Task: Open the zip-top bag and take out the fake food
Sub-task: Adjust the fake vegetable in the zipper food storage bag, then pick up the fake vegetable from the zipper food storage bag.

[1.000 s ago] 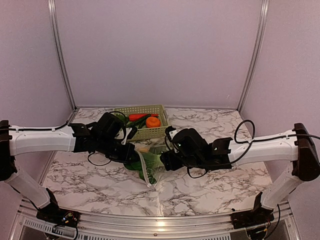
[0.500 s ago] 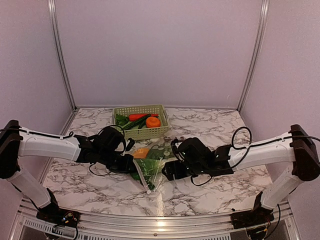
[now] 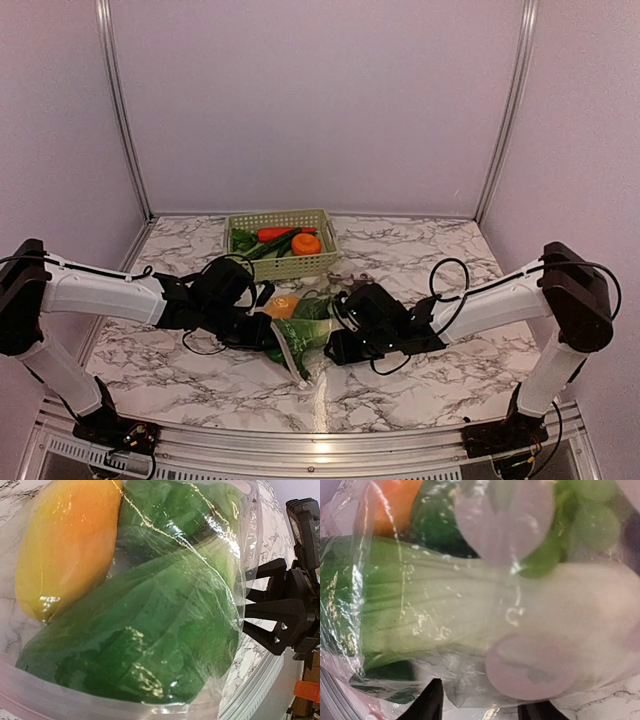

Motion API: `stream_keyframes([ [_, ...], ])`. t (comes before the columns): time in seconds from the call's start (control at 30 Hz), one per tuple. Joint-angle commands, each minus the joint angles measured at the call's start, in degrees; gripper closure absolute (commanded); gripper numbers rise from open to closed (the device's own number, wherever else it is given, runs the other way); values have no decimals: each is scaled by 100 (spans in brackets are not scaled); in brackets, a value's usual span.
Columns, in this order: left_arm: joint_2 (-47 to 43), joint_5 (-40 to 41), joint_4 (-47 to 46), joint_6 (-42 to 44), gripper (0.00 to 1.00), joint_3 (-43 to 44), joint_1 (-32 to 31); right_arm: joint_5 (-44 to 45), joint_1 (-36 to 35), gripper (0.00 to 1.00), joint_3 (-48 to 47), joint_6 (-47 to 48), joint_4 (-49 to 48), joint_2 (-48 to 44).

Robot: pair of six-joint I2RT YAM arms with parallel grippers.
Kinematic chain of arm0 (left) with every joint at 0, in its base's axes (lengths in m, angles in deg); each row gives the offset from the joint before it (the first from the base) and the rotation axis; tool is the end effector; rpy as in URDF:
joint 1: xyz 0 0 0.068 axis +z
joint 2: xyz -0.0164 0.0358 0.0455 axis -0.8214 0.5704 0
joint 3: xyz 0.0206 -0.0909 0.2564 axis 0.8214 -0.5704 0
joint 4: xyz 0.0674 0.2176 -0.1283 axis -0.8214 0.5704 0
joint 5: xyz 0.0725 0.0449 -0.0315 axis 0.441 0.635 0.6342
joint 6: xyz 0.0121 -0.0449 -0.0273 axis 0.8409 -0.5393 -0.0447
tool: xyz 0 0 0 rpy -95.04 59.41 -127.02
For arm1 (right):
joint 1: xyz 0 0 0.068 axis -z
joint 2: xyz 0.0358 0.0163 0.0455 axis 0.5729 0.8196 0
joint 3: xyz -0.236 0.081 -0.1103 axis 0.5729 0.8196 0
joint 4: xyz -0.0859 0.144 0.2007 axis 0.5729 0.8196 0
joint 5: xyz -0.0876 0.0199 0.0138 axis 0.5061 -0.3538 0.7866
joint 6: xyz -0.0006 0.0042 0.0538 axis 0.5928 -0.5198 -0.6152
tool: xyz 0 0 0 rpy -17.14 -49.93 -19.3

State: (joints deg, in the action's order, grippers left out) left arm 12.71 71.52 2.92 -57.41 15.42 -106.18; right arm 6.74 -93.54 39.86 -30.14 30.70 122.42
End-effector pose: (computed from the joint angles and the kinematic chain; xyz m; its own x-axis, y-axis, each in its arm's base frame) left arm 0.1858 -0.2439 0.1756 -0.9060 0.1883 -0.3792 0.3829 0.7465 -0.5441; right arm 0.1735 0.2819 0.1451 -0.8537 -0.1606 -0.4953 -0.3822 0.8393 0.3866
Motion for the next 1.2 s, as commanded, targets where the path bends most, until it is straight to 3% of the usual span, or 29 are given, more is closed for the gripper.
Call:
stream_keyframes([
  [0.0,99,-78,-27,9,100,139,-43,-9,83,73,-256,-49,-176,58],
  [0.07,86,-26,25,31,100,179,-43,58,100,90,-246,-51,-137,48],
  [0.13,46,47,87,63,100,207,-46,88,158,100,-190,-73,-119,15],
  [0.63,-678,501,230,32,100,271,276,680,285,100,300,-21,423,-429],
  [1.17,-1054,-532,150,63,100,430,842,1238,282,100,316,-18,860,-451],
])
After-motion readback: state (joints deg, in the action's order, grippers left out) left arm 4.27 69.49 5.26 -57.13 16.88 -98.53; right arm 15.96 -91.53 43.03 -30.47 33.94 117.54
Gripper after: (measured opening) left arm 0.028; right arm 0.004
